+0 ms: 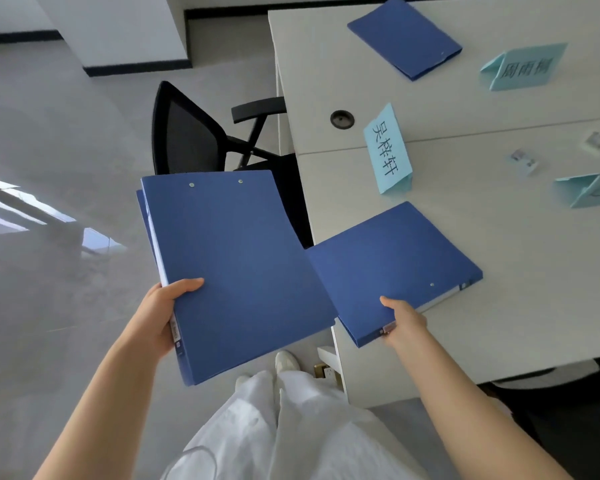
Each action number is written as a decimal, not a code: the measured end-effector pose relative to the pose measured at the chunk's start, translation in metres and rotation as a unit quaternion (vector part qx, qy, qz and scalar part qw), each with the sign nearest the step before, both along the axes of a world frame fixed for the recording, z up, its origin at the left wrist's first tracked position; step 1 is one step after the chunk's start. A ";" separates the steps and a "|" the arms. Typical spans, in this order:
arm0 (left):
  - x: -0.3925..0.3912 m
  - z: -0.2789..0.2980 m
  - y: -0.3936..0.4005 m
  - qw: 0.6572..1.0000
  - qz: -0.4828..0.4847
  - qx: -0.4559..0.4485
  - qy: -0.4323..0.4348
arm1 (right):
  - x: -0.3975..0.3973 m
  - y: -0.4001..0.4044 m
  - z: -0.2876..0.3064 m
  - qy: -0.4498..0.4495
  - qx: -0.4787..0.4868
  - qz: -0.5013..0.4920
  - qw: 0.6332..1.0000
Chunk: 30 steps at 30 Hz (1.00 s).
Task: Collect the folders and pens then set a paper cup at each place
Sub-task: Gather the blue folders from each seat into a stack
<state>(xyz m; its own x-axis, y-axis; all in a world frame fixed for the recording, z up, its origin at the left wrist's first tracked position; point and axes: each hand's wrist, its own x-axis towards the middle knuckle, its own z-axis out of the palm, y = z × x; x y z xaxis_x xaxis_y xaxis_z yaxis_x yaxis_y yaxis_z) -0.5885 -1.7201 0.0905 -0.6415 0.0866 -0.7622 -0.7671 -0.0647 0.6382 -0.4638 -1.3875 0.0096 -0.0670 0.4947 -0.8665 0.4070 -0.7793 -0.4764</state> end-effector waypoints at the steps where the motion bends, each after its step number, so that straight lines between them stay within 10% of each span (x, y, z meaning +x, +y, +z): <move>1: -0.002 0.001 0.000 1.000 -0.007 -0.001 0.002 | 0.003 -0.002 0.009 0.019 0.012 -0.006 1.000; 16: -0.022 0.003 -0.037 1.000 0.002 -0.011 0.007 | -0.019 -0.012 0.132 0.232 0.068 0.154 0.958; 30: -0.073 0.017 -0.128 0.998 0.020 0.053 0.008 | -0.166 -0.137 0.132 0.243 0.031 0.504 0.828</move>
